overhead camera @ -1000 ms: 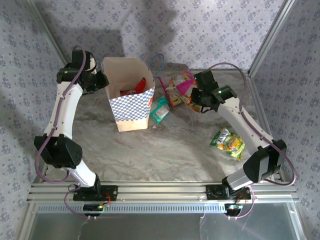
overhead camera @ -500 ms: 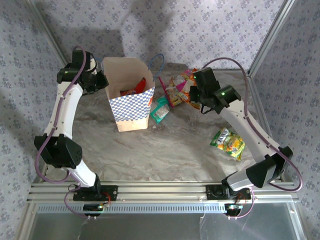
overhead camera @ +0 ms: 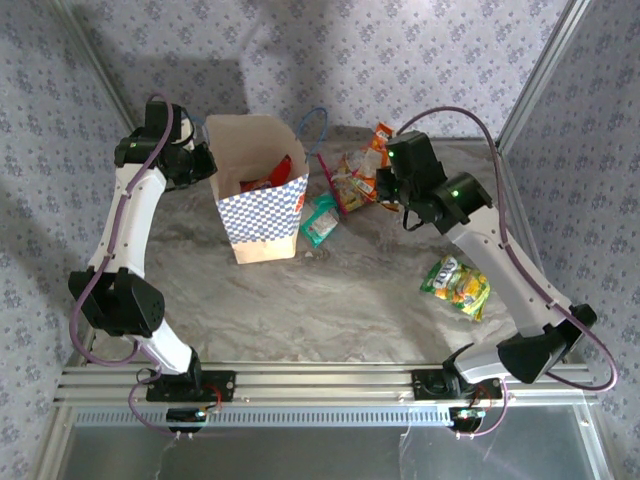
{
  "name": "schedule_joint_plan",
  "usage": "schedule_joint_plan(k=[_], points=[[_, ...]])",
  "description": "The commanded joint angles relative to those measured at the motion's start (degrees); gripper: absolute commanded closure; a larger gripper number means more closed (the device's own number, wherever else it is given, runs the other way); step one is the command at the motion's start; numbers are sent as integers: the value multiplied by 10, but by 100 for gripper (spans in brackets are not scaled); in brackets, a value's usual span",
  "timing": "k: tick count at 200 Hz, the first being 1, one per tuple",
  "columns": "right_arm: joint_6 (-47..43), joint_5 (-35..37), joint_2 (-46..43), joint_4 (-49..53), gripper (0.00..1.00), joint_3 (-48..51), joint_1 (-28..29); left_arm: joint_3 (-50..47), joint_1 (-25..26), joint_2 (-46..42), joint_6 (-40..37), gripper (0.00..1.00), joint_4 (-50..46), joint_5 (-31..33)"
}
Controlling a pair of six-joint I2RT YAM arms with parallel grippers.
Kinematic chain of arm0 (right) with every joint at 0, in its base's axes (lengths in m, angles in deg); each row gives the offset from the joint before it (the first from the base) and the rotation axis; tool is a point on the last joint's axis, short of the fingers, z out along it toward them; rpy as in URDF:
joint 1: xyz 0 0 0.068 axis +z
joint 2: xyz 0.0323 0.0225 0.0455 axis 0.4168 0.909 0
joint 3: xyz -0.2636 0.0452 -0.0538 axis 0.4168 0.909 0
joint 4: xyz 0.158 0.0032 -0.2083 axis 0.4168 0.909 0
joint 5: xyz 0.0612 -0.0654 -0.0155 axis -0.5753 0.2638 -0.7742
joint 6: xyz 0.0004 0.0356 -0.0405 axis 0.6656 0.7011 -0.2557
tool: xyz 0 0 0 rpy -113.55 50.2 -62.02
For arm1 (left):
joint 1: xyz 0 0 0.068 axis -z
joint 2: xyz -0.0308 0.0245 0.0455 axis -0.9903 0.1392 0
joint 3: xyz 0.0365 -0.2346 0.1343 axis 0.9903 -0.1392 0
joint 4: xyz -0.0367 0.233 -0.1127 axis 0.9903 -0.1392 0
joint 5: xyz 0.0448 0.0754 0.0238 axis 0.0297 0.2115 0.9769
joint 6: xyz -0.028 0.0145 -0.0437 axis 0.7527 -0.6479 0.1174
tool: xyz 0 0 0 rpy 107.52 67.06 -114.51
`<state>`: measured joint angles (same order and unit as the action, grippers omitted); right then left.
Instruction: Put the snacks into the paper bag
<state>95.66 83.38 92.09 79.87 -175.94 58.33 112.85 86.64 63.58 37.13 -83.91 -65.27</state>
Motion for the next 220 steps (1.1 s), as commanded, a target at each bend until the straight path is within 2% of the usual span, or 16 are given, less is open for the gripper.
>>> schedule_joint_plan(k=[1, 127, 220], points=[[-29, 6, -12, -6, 100, -33, 12, -4, 5, -14, -6, 89, -10, -13], [-114, -71, 20, -45, 100, -107, 68, -13, 5, -24, -23, 90, -25, 3], [-153, -127, 89, -74, 100, -163, 70, -16, 3, -28, -34, 90, -32, 5]])
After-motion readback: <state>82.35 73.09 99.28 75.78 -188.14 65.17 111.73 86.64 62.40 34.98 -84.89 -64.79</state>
